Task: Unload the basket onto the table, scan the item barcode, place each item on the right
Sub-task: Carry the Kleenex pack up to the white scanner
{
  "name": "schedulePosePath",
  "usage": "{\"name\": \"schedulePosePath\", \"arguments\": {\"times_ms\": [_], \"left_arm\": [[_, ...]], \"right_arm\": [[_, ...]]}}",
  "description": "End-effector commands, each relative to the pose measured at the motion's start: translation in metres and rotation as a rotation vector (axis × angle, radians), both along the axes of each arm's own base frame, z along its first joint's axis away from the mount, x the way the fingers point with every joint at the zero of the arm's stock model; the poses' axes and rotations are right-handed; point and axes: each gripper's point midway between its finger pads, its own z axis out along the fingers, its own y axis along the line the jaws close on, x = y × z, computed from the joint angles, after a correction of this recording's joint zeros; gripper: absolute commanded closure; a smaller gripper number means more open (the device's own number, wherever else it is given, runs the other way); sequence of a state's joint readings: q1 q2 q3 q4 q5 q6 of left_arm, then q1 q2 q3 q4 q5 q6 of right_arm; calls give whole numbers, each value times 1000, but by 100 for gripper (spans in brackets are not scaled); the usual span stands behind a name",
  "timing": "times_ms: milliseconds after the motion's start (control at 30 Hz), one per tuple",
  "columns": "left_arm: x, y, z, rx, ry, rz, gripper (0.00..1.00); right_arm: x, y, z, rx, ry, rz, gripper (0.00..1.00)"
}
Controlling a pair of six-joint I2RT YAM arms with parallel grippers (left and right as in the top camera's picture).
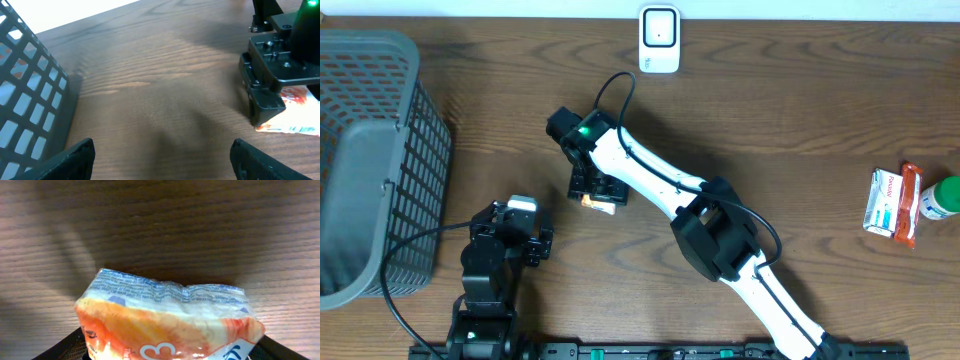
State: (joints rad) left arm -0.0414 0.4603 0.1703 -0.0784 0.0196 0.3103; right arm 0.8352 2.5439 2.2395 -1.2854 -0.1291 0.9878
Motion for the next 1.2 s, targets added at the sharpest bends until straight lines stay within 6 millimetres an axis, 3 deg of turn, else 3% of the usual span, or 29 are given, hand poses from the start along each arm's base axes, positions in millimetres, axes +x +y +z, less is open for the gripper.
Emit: {"name": "schedulePosePath", "arguments": {"times_ms": [0, 200, 433, 567, 833, 1033, 1167], "left_arm": [[1, 1, 3, -5, -10, 9, 13], [1, 1, 2, -5, -9, 9, 13], [1, 1, 2, -5, -9, 9, 13], [1, 1, 3, -5, -10, 9, 13], [1, 1, 3, -5, -10, 9, 13], [1, 1, 3, -5, -10, 9, 13], [1, 1, 3, -5, -10, 9, 13]], "right_arm": [[3, -21, -25, -83, 27, 9, 28], [10, -58, -4, -123, 117, -11, 32], [14, -68, 34, 110, 275, 112, 32], [25, -94, 48, 205, 322, 165, 36], [48, -111, 59, 378, 336, 113, 32], [64, -134, 60, 404, 326, 46, 32], [67, -139, 60, 404, 323, 36, 33]]}}
